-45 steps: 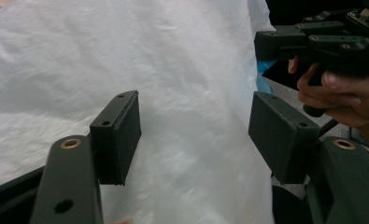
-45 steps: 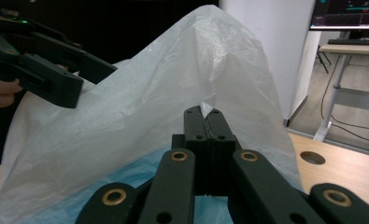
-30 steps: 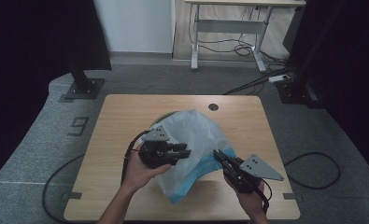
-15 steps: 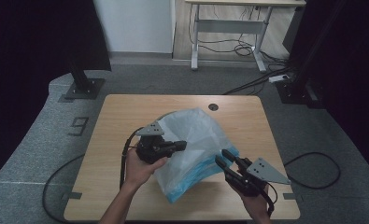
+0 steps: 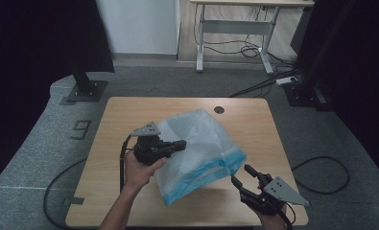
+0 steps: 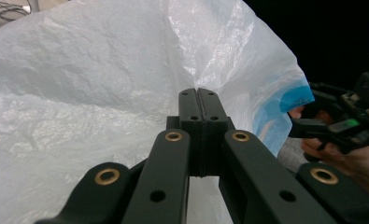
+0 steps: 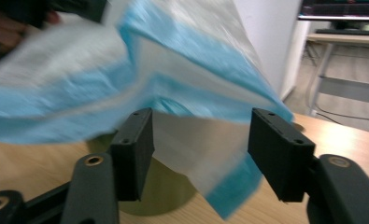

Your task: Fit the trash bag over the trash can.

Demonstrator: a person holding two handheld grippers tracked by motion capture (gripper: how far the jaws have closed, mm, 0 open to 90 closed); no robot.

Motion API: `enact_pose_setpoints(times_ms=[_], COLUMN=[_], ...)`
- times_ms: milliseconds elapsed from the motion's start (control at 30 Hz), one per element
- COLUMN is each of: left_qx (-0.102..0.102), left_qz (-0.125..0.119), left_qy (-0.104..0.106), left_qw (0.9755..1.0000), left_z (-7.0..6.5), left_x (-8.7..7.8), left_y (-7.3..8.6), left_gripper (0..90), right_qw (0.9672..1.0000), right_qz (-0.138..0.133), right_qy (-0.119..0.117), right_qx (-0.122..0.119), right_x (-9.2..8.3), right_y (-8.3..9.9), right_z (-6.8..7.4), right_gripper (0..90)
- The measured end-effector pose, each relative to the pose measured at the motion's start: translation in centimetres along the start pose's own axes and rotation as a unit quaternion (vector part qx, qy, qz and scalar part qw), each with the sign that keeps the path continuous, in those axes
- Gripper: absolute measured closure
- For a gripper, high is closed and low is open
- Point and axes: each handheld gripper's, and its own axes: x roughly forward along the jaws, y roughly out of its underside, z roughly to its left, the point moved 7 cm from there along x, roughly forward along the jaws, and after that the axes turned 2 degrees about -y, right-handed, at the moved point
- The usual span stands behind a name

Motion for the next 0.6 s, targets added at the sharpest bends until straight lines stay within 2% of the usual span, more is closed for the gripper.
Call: enact_pose_setpoints(times_ms=[67,200,233,267,367,600], left_qx=[-0.004,-0.006,-0.006,-0.006,-0.004,-0.002], left_qz=[-0.002,-0.002,-0.001,-0.001,0.001,0.003], left_qy=[0.002,0.005,0.005,0.005,0.009,0.012], left_qw=[1.0000,1.0000,1.0000,1.0000,1.0000,0.9999], left_z=[0.1,0.2,0.1,0.1,-0.1,-0.4], left_x=[-0.1,-0.2,-0.2,-0.2,0.0,0.1], left_y=[-0.1,-0.1,-0.1,-0.1,-0.1,-0.1], left_gripper=[89.9,89.9,89.9,89.9,89.8,89.8], right_qw=[0.9999,0.9996,0.9995,0.9995,0.9986,0.9987], right_qz=[0.002,0.003,0.000,0.000,-0.004,-0.005], right_qy=[0.015,0.024,0.031,0.031,0.042,0.030], right_qx=[-0.002,0.015,0.000,0.000,-0.032,-0.042], right_x=[0.2,0.8,0.9,0.9,1.2,2.4], right_y=[0.4,0.8,0.7,0.7,0.4,-0.2], right_z=[-0.6,-1.5,-1.2,-1.2,-0.4,0.5], right_gripper=[38.5,38.8,38.8,38.8,39.6,42.7])
